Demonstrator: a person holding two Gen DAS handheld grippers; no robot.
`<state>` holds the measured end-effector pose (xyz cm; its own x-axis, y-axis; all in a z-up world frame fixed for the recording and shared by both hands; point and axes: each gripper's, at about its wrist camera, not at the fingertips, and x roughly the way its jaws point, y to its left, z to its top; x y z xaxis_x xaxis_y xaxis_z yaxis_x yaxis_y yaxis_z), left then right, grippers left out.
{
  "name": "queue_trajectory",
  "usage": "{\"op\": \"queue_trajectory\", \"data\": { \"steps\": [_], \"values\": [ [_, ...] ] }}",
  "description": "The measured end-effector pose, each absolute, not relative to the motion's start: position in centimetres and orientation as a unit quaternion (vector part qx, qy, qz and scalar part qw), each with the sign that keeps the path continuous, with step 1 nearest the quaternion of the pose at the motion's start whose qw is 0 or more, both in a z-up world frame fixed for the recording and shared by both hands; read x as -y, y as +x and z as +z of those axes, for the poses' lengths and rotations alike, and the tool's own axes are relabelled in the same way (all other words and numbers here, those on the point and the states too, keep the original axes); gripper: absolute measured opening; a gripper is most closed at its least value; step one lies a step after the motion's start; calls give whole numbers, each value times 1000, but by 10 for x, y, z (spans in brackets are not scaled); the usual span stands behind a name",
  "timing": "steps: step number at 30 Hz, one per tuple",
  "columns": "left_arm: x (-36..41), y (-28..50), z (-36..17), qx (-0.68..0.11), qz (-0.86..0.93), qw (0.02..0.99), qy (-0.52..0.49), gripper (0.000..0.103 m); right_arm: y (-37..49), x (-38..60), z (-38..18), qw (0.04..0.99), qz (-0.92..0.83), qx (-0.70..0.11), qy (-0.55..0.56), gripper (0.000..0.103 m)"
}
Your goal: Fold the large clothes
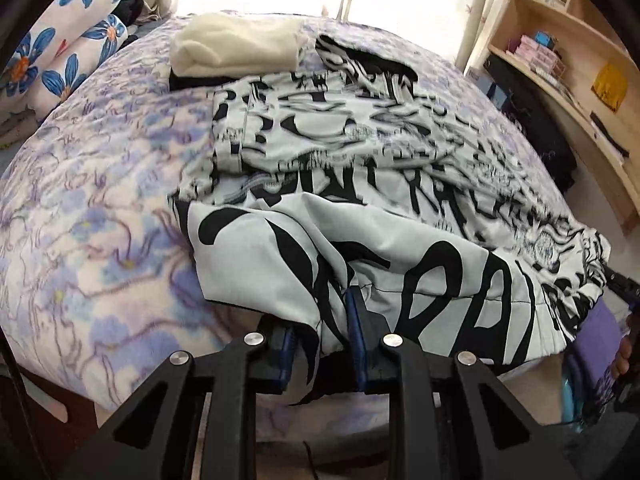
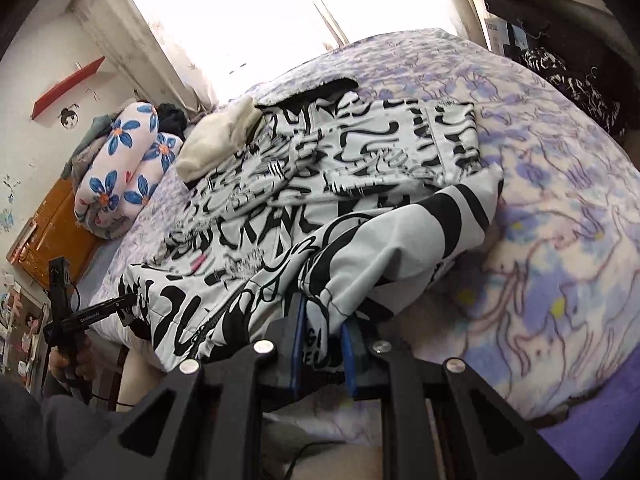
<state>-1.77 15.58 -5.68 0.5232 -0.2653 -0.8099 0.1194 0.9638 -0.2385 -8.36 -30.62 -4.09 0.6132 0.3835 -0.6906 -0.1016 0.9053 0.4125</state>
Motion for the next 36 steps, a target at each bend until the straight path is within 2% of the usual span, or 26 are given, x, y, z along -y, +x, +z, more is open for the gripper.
{"op": "queue_trajectory", "data": {
  "steps": [5, 6, 8, 16, 17, 19, 21, 24, 27, 30, 33, 36],
  "values": [
    [-163, 17, -36, -450, -109, 880, -100, 20, -55, 310, -28, 893, 136, -388, 184, 15],
    [-164, 25, -33, -446, -105, 883, -105, 14, -45, 310, -24, 897, 134, -377, 185, 15],
    [-172, 46, -30, -438, -94, 886, -122, 13, -27, 309, -17, 904, 130, -363, 187, 15],
    [-187, 118, -60, -456, -62, 871, -169, 13, 48, 298, -21, 917, 96, -343, 181, 16],
    [-186, 122, -63, -461, -62, 869, -170, 16, 60, 300, -25, 914, 86, -347, 192, 16],
    [-187, 130, -69, -470, -73, 860, -184, 27, 80, 303, -33, 909, 67, -354, 209, 16],
    [-188, 136, -70, -469, -79, 858, -196, 48, 97, 307, -42, 906, 46, -361, 219, 15],
    [-189, 141, -65, -459, -87, 861, -203, 66, 119, 314, -58, 896, 24, -376, 234, 16],
    [-188, 138, -59, -449, -111, 866, -191, 75, 142, 327, -79, 875, 0, -402, 270, 18],
    [-185, 134, -57, -452, -145, 866, -160, 76, 155, 338, -95, 853, -6, -426, 302, 20],
    [-185, 126, -59, -455, -177, 863, -131, 76, 160, 345, -99, 843, -7, -429, 324, 28],
    [-186, 114, -59, -447, -195, 869, -83, 76, 161, 348, -98, 840, 5, -431, 330, 31]
  ]
}}
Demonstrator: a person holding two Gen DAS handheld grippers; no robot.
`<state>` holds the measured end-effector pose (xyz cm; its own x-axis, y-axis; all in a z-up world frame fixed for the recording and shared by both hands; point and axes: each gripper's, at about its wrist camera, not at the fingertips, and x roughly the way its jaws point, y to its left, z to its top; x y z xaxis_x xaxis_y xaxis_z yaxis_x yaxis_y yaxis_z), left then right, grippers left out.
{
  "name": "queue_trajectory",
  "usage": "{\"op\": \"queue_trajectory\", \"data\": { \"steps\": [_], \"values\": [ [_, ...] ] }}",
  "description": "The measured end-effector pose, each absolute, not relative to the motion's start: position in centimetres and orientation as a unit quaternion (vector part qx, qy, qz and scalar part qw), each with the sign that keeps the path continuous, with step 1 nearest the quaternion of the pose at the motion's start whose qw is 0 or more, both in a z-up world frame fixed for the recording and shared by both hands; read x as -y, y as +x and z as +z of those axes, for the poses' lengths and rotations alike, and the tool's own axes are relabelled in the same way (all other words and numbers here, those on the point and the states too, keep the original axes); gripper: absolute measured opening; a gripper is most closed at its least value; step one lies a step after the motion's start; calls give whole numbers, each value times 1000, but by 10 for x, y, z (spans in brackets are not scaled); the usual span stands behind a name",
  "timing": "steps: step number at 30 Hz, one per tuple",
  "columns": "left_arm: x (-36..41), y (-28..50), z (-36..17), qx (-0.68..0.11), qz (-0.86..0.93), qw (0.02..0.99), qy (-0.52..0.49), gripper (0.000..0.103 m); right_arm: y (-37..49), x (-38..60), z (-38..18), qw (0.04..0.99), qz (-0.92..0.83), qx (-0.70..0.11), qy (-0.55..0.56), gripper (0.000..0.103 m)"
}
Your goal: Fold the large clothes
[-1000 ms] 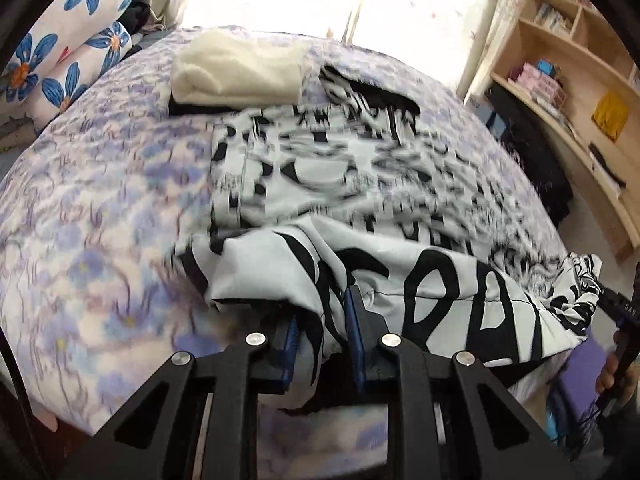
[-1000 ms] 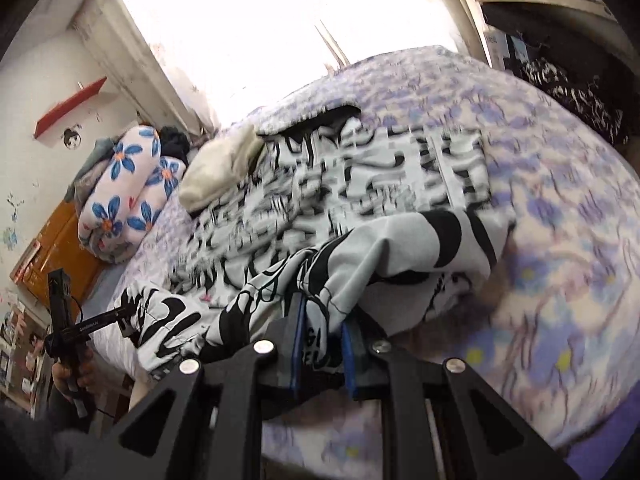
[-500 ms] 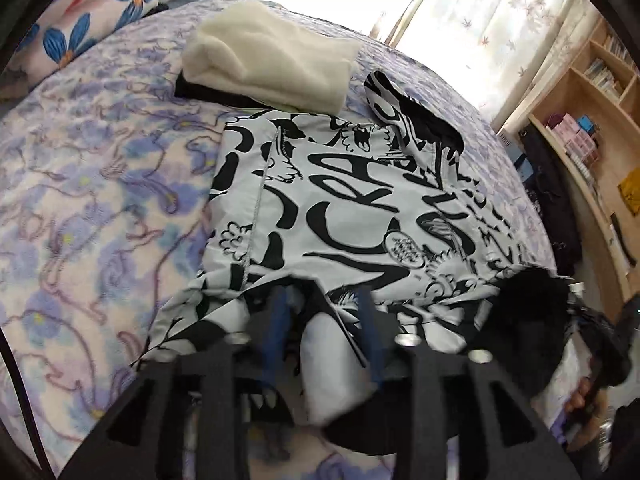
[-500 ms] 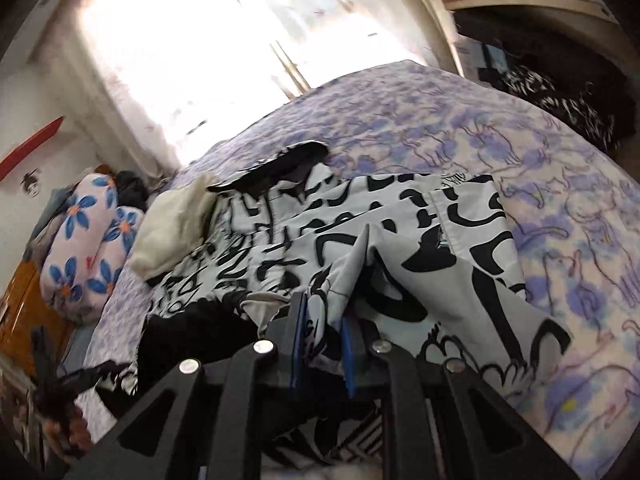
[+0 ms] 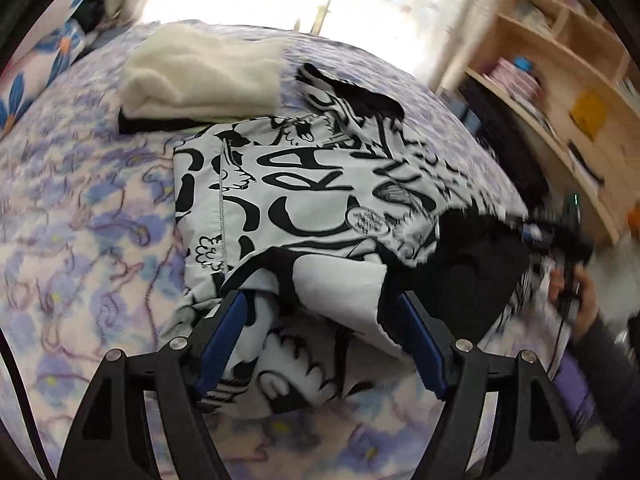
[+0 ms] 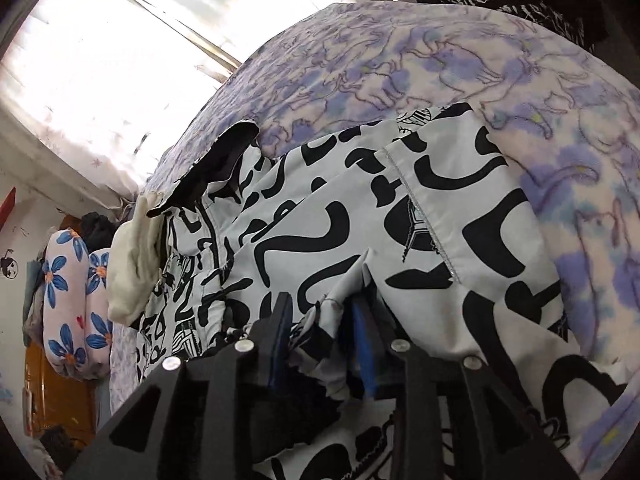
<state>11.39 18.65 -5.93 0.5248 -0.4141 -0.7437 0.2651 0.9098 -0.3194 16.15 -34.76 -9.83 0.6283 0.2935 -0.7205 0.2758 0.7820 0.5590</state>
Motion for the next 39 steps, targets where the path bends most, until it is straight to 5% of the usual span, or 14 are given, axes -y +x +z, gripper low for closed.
{"op": "queue_trajectory", "data": {
  "steps": [4, 10, 18, 29, 39],
  "values": [
    [-181, 100, -59, -425, -195, 884, 2, 77, 160, 345, -93, 841, 23, -437, 320, 42],
    [-160, 87, -72, -424, -211, 868, 150, 77, 154, 342, -81, 847, 41, -432, 308, 45],
    [-194, 80, -52, -432, -263, 860, 68, 77, 146, 340, -78, 851, 46, -435, 290, 45],
    [-153, 84, -80, -373, -209, 864, 267, 77, 116, 334, -70, 870, 45, -448, 201, 45],
    [-114, 143, -79, -386, -290, 822, 301, 73, 108, 348, -70, 873, 52, -466, 130, 45]
  ]
}}
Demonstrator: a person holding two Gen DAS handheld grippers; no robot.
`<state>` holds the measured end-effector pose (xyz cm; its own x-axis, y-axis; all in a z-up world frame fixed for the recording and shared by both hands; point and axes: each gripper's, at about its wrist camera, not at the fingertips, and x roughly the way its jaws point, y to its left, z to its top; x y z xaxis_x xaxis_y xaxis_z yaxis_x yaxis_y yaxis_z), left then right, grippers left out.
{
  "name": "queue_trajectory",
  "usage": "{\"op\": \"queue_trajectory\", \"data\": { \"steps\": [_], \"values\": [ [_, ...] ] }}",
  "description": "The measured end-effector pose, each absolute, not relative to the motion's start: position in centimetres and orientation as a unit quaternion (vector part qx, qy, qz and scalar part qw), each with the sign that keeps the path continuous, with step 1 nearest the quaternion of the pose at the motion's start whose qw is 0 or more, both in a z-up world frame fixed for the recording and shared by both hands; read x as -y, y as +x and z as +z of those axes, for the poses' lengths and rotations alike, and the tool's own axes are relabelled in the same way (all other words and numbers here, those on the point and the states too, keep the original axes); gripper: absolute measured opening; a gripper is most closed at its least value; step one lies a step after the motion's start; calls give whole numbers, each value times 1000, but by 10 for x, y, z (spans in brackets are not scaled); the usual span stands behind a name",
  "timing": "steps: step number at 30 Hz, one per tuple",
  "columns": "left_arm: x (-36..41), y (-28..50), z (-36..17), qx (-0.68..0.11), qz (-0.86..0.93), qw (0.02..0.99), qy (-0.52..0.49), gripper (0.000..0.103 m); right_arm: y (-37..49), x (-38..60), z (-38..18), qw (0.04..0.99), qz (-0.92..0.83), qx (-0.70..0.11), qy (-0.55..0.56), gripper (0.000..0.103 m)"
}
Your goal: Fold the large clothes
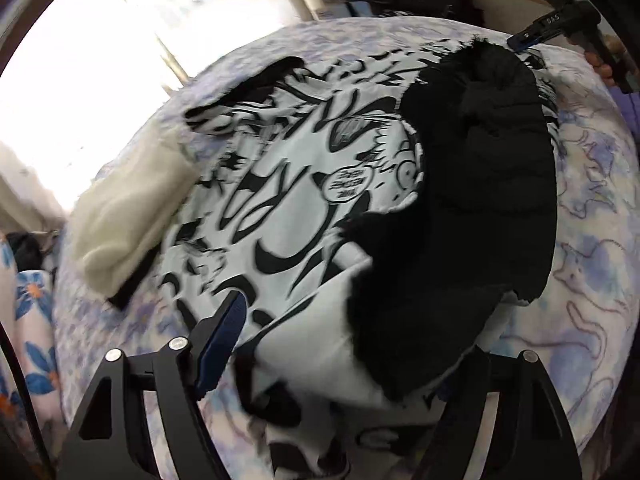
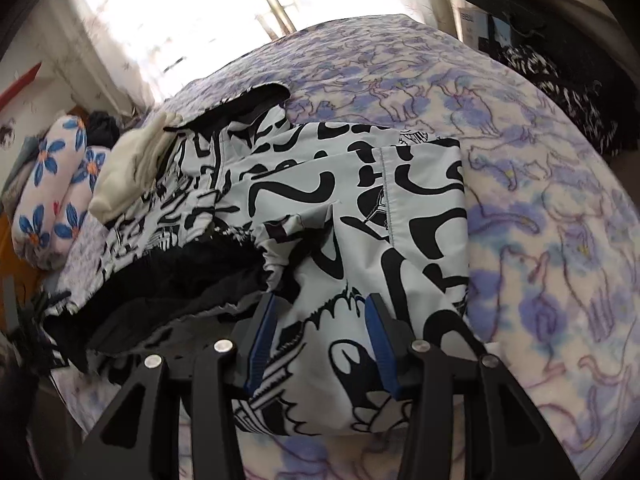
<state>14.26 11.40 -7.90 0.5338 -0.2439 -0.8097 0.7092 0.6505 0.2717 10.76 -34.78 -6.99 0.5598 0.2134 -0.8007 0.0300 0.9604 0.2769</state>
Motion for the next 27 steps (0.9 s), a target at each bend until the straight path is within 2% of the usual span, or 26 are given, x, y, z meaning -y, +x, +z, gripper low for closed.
{"op": "queue_trajectory", "data": {
  "steps": [1, 3, 9, 11, 17, 19, 21, 24, 27],
  "values": [
    [-113, 145, -79, -389, -293, 821, 296, 71, 109, 344, -70, 877, 56, -467, 103, 45],
    [-114, 156, -79, -410, -311, 818, 257, 49, 113, 333, -72, 881, 59, -468, 45, 45],
    [-141, 193, -79, -454, -290, 833, 125, 41, 135, 289, -85, 874, 75, -461, -136, 45],
    [-149, 203, -82, -465, -275, 836, 99, 41, 145, 280, -86, 870, 86, -459, -157, 45],
    [-156, 228, -99, -499, -255, 826, 61, 42, 180, 277, -87, 862, 125, -459, -177, 45],
    [-156, 233, -104, -508, -250, 823, 55, 47, 192, 281, -90, 855, 144, -470, -162, 45],
    [-159, 240, -109, -515, -243, 821, 41, 61, 205, 287, -93, 850, 162, -482, -139, 45],
    [-164, 252, -119, -531, -239, 812, 18, 68, 220, 294, -101, 839, 180, -500, -118, 46],
    [-166, 260, -127, -545, -241, 803, 4, 72, 236, 300, -111, 825, 194, -520, -101, 52]
  ]
}}
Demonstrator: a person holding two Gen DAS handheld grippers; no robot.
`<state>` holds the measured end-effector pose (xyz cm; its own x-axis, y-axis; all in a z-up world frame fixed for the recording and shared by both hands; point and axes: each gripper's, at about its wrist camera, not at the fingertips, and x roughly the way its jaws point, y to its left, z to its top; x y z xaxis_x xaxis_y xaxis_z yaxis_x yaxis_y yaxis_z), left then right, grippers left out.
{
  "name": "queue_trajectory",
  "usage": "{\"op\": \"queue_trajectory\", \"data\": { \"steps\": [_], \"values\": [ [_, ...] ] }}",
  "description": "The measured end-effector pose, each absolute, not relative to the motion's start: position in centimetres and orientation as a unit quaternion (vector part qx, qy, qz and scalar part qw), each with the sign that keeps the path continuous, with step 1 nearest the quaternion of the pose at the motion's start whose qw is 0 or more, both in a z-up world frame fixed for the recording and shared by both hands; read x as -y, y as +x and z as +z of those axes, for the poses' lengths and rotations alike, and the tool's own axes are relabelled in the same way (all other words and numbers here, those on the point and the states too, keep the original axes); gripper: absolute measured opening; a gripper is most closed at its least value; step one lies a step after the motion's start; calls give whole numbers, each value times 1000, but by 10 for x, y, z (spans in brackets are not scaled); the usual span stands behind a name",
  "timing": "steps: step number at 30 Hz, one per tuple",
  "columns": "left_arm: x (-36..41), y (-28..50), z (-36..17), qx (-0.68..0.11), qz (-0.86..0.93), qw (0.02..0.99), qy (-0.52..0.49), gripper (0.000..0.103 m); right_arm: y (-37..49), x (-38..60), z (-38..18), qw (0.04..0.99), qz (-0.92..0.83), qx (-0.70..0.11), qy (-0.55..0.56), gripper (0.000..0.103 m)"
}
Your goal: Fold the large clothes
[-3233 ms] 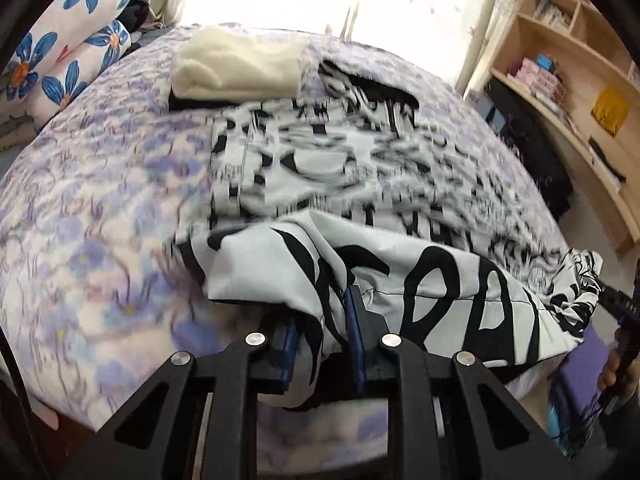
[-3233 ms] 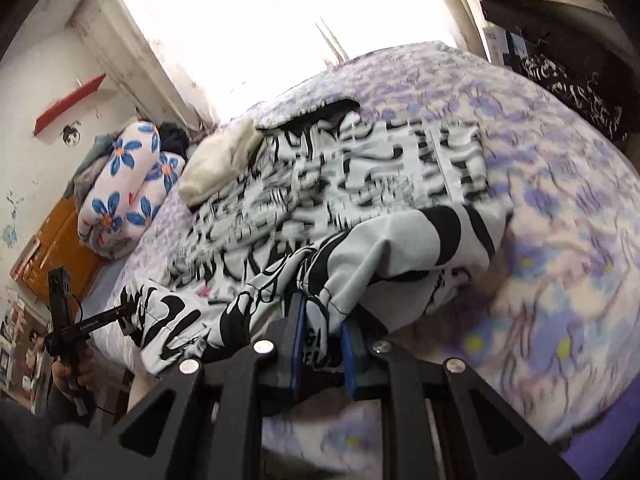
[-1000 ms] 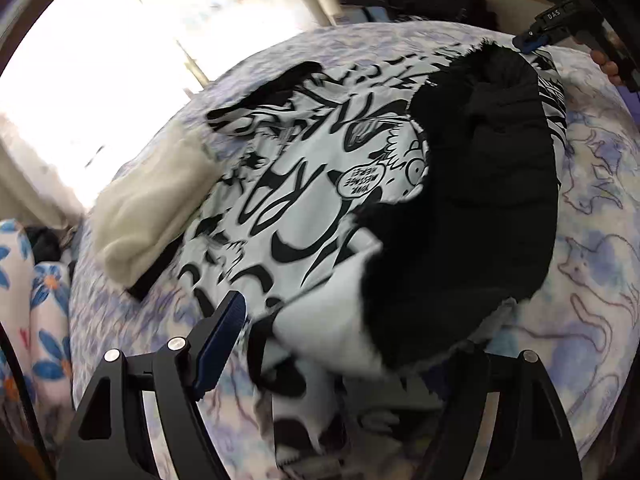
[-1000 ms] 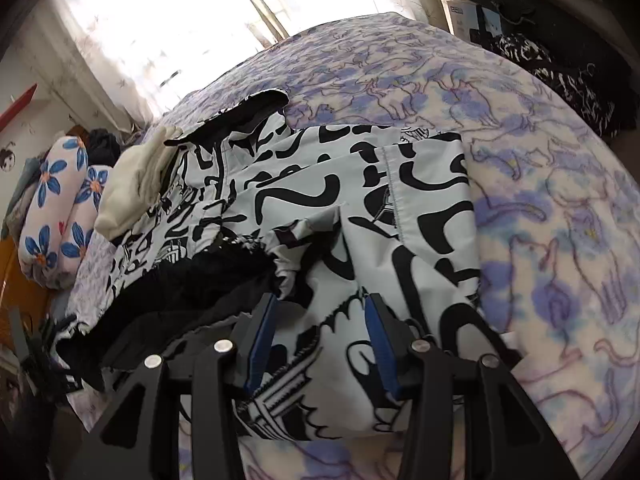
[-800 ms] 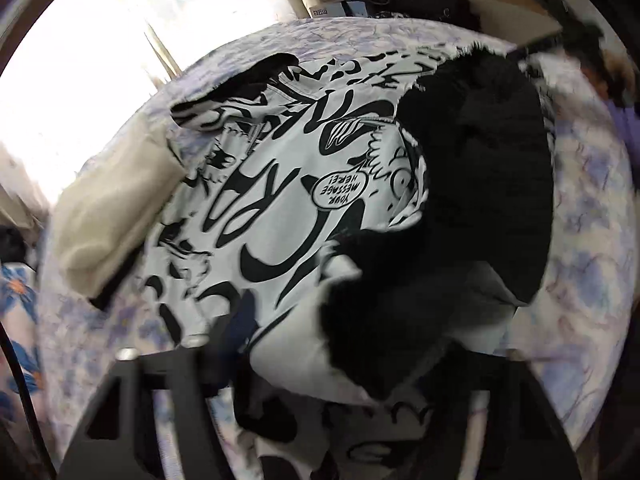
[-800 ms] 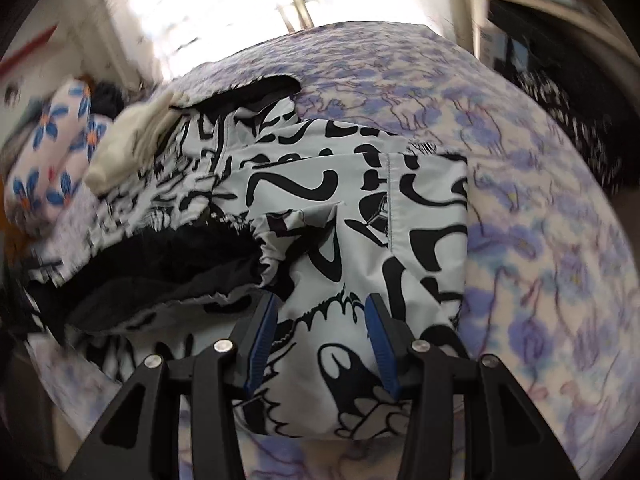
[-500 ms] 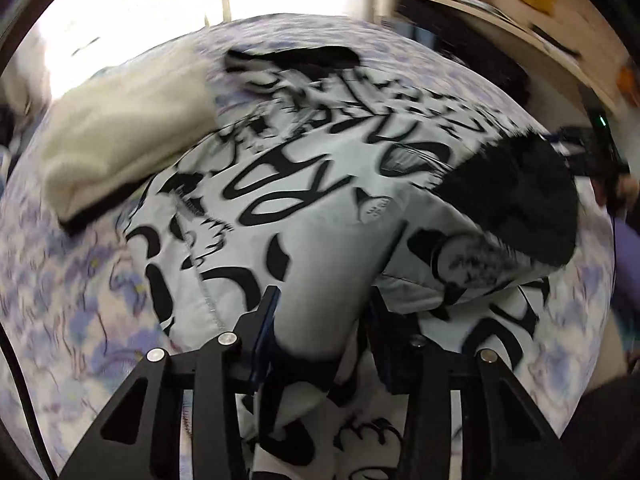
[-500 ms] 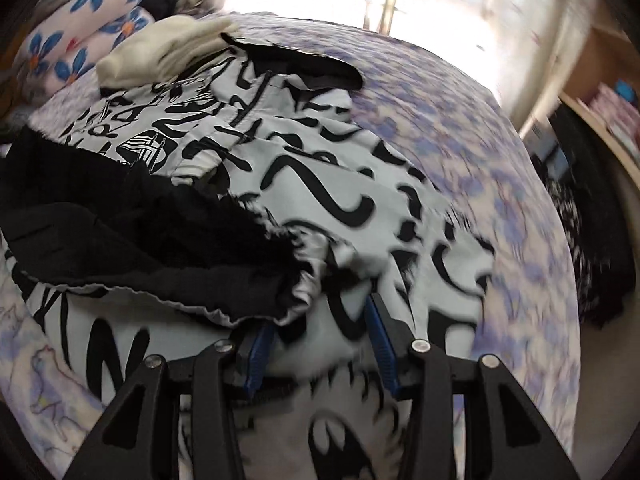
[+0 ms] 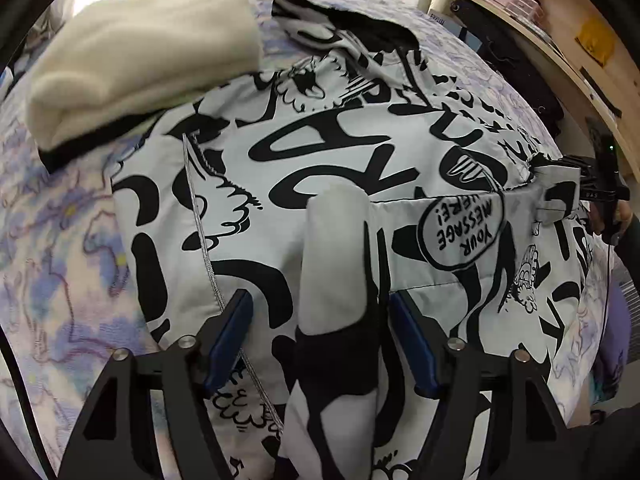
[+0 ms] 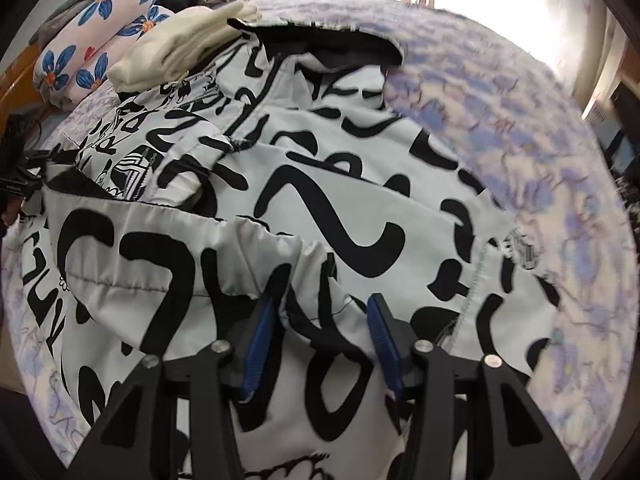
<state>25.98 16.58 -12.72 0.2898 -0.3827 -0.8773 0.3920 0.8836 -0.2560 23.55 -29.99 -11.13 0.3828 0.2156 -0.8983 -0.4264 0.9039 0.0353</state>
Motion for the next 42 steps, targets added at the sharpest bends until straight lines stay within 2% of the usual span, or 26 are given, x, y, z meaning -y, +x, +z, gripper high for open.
{"op": "queue_trajectory", "data": {
  "steps": [1, 6, 10, 11, 12, 13, 14, 16, 18, 21, 26, 28, 33, 37, 42],
  "values": [
    [-166, 261, -129, -545, -243, 802, 2, 73, 241, 301, -115, 821, 198, -527, -98, 56],
    [-158, 270, -136, -553, -252, 794, 1, 82, 265, 312, -133, 785, 224, -576, -32, 59],
    [-147, 274, -141, -557, -249, 792, 17, 81, 270, 317, -139, 779, 233, -582, 7, 60],
    [-144, 273, -141, -555, -246, 795, 25, 73, 267, 314, -139, 783, 229, -578, -2, 58],
    [-141, 271, -140, -553, -246, 795, 30, 61, 264, 311, -138, 789, 224, -572, -13, 55],
    [-140, 269, -138, -554, -250, 794, 27, 53, 263, 309, -137, 793, 220, -568, -19, 43],
    [-137, 267, -137, -557, -253, 791, 17, 39, 260, 306, -136, 795, 219, -566, -20, 36],
    [-132, 261, -131, -554, -229, 800, 26, 36, 248, 297, -131, 805, 211, -554, -34, 23],
    [-126, 254, -123, -546, -200, 812, 46, 26, 233, 289, -125, 821, 193, -533, -68, 18],
    [-122, 242, -103, -533, -159, 830, 50, 22, 211, 288, -110, 848, 146, -503, -78, 14],
    [-121, 233, -61, -502, -133, 853, 54, 18, 187, 320, -64, 892, 81, -445, 16, 12],
    [-118, 238, -45, -487, -118, 863, 61, 17, 182, 330, -41, 905, 69, -416, 51, 12],
    [-124, 284, -8, -438, -71, 895, 42, 16, 197, 323, -4, 935, 25, -349, 53, 12],
    [-119, 335, -19, -440, -46, 897, 28, 16, 238, 321, -3, 943, -23, -326, 65, 12],
    [-108, 391, -70, -471, -8, 881, 39, 16, 292, 306, -39, 934, -69, -347, 43, 12]
  ]
}}
